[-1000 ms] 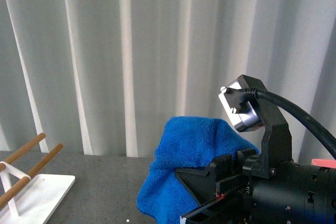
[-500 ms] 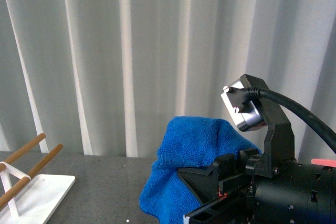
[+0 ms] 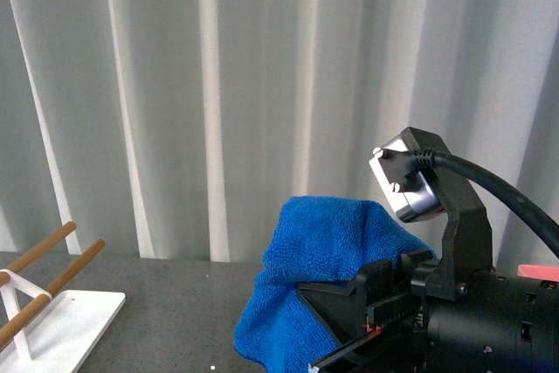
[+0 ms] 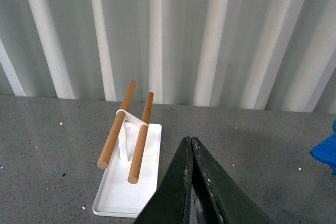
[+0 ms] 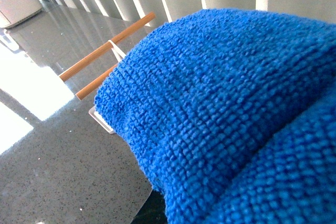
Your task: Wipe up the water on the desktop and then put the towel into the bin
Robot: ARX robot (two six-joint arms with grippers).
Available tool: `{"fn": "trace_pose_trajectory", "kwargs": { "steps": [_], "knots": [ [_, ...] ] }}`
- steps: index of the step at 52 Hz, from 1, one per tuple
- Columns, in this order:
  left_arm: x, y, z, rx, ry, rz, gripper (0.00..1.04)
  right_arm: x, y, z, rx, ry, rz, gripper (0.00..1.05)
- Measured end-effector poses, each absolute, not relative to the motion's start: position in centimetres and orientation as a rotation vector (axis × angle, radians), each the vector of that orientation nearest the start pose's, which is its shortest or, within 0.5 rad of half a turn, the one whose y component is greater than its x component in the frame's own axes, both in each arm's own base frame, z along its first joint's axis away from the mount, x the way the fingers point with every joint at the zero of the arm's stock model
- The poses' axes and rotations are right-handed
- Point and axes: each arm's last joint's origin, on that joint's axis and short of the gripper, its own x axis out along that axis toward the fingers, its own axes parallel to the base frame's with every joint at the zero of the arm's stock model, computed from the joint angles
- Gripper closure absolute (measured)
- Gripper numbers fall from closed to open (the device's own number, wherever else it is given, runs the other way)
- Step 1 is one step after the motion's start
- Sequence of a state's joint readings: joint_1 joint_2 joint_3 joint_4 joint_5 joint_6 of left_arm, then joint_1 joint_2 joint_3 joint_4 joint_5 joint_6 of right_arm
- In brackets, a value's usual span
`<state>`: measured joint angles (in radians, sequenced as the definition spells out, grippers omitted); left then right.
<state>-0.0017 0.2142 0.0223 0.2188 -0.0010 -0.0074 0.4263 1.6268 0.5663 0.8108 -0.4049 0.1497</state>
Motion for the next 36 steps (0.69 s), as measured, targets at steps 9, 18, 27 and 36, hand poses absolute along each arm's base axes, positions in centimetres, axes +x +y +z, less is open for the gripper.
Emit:
{"fn": "trace_pose_trajectory", "kwargs": {
  "steps": [9,18,27,36],
  "knots": [
    [10.7,0.0,17.4,-0.007,-0.027,-0.001,1.01,26.8,13.2,15.9,0.134,0.318,0.800,0.99],
    [9.7,0.0,17.1,-0.007,-0.023,-0.002,1.01,26.7,13.2,16.0,0.132,0.315,0.802,0.99],
    [9.7,0.0,17.1,-0.007,-0.020,-0.002,1.01,26.5,13.1,15.7,0.131,0.326,0.808,0.99],
    [9.7,0.0,17.1,-0.007,-0.020,-0.002,0.76,26.4,12.8,15.2,0.118,0.367,0.801,0.99]
  ]
}}
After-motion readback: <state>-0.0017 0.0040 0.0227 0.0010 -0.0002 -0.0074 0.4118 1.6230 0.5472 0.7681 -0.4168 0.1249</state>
